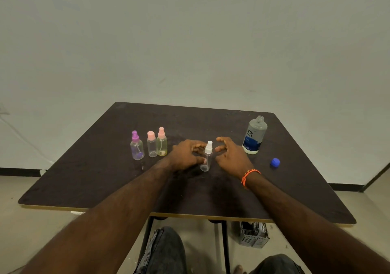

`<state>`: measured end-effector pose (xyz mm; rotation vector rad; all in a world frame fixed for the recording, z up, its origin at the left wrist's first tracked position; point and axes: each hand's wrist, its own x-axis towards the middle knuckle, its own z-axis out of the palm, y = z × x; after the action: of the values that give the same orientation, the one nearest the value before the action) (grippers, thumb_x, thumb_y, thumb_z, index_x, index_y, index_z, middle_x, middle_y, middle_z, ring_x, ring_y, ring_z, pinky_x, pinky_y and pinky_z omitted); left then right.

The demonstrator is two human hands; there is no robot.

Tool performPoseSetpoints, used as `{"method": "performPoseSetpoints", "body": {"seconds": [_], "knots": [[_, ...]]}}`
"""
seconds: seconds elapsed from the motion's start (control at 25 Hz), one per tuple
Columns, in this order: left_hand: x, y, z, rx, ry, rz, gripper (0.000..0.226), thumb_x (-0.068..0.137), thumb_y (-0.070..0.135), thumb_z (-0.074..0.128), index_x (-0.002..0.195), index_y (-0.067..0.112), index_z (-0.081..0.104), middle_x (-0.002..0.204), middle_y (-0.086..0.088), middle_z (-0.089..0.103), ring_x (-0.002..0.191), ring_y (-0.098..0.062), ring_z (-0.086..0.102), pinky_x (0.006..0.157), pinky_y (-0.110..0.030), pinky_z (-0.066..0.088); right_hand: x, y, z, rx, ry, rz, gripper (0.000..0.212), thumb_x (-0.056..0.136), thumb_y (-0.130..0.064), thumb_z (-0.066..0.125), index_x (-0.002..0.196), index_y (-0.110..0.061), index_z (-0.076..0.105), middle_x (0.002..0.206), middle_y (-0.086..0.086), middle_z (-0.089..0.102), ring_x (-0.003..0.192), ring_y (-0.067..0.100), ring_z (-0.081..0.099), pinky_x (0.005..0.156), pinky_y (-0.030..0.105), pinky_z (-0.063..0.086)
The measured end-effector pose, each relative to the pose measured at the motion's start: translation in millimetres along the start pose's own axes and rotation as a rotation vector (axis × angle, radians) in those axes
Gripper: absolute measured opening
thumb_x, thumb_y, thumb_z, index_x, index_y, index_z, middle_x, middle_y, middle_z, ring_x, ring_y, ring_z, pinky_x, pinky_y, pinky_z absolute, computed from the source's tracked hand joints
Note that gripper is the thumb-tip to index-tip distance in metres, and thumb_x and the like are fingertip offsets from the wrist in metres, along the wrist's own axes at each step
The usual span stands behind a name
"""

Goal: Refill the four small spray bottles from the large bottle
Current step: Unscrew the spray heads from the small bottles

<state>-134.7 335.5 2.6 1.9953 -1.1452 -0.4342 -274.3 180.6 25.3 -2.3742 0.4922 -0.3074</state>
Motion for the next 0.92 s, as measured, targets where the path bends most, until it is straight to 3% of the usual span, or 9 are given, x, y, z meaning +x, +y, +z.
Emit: {"method": "performPoseSetpoints", "body": {"seconds": [0.12, 0.24, 0.36, 0.48, 0.6, 0.76, 0.84, 0.92], "knots": [[-3, -3, 4, 0.003, 0.026, -0.029, 0.043, 0.082, 0.022, 0.082, 0.122, 0.035, 0.072, 0.111, 0.019, 0.076, 0.107, 0.003, 0.069, 0.111, -0.051, 0.048, 11, -12, -9, -0.108, 0.074, -0.057, 0.026, 0.086, -0.040, 0.069, 0.105, -0.023, 0.068, 0.093, -0.006, 0.070, 0.083, 0.010, 0.064, 0.077, 0.033, 0.057], [-1, -8, 7, 0.051, 0.029, -0.031, 0.036, 0.075, 0.040, 0.077, 0.110, 0.043, 0.072, 0.106, 0.024, 0.075, 0.109, -0.001, 0.067, 0.111, -0.063, 0.040, 19, -27, -3, -0.222, 0.028, -0.033, 0.033, 0.082, -0.053, 0.072, 0.091, -0.021, 0.069, 0.084, -0.006, 0.068, 0.077, 0.012, 0.063, 0.070, 0.033, 0.055], [2, -7, 13, 0.061, 0.046, -0.080, 0.039, 0.067, 0.045, 0.071, 0.106, 0.044, 0.073, 0.098, 0.021, 0.076, 0.103, -0.003, 0.068, 0.109, -0.059, 0.041, 23, -35, 5, -0.287, 0.060, -0.005, 0.027, 0.086, -0.041, 0.070, 0.093, -0.015, 0.070, 0.086, 0.002, 0.070, 0.076, 0.016, 0.062, 0.066, 0.031, 0.051], [4, -7, 18, 0.018, 0.083, -0.092, 0.036, 0.067, 0.051, 0.078, 0.100, 0.038, 0.077, 0.093, 0.021, 0.077, 0.097, -0.003, 0.070, 0.106, -0.056, 0.045, 26, -38, 7, -0.301, 0.054, 0.023, 0.025, 0.088, -0.035, 0.069, 0.095, -0.011, 0.071, 0.087, 0.006, 0.071, 0.078, 0.018, 0.064, 0.067, 0.031, 0.053], [11, -9, 16, -0.024, 0.076, -0.115, 0.022, 0.076, 0.035, 0.088, 0.095, 0.026, 0.080, 0.090, 0.013, 0.079, 0.091, -0.005, 0.072, 0.101, -0.052, 0.052, 29, -43, 7, -0.333, 0.003, 0.017, 0.023, 0.089, -0.028, 0.069, 0.102, -0.009, 0.072, 0.096, 0.008, 0.072, 0.085, 0.022, 0.067, 0.077, 0.035, 0.057], [12, -8, 15, 0.068, 0.085, -0.126, 0.023, 0.080, 0.044, 0.084, 0.098, 0.030, 0.079, 0.092, 0.016, 0.078, 0.098, -0.004, 0.067, 0.113, -0.055, 0.035, 30, -53, -2, -0.351, -0.168, -0.054, 0.022, 0.087, -0.014, 0.070, 0.108, -0.013, 0.071, 0.112, 0.009, 0.070, 0.102, 0.025, 0.065, 0.091, 0.040, 0.056], [11, -9, 16, 0.091, 0.101, -0.115, 0.024, 0.079, 0.050, 0.081, 0.098, 0.034, 0.078, 0.091, 0.020, 0.077, 0.100, -0.003, 0.066, 0.114, -0.056, 0.031, 29, -55, -5, -0.360, -0.187, -0.081, 0.035, 0.086, -0.019, 0.071, 0.120, -0.017, 0.064, 0.123, 0.007, 0.065, 0.111, 0.025, 0.061, 0.095, 0.039, 0.053], [11, -10, 17, 0.108, 0.112, -0.099, 0.021, 0.080, 0.050, 0.080, 0.092, 0.033, 0.077, 0.087, 0.020, 0.076, 0.099, -0.002, 0.066, 0.115, -0.054, 0.027, 29, -52, -4, -0.411, -0.115, -0.081, 0.039, 0.087, -0.033, 0.069, 0.122, -0.017, 0.061, 0.118, 0.005, 0.066, 0.106, 0.023, 0.062, 0.091, 0.037, 0.054]]}}
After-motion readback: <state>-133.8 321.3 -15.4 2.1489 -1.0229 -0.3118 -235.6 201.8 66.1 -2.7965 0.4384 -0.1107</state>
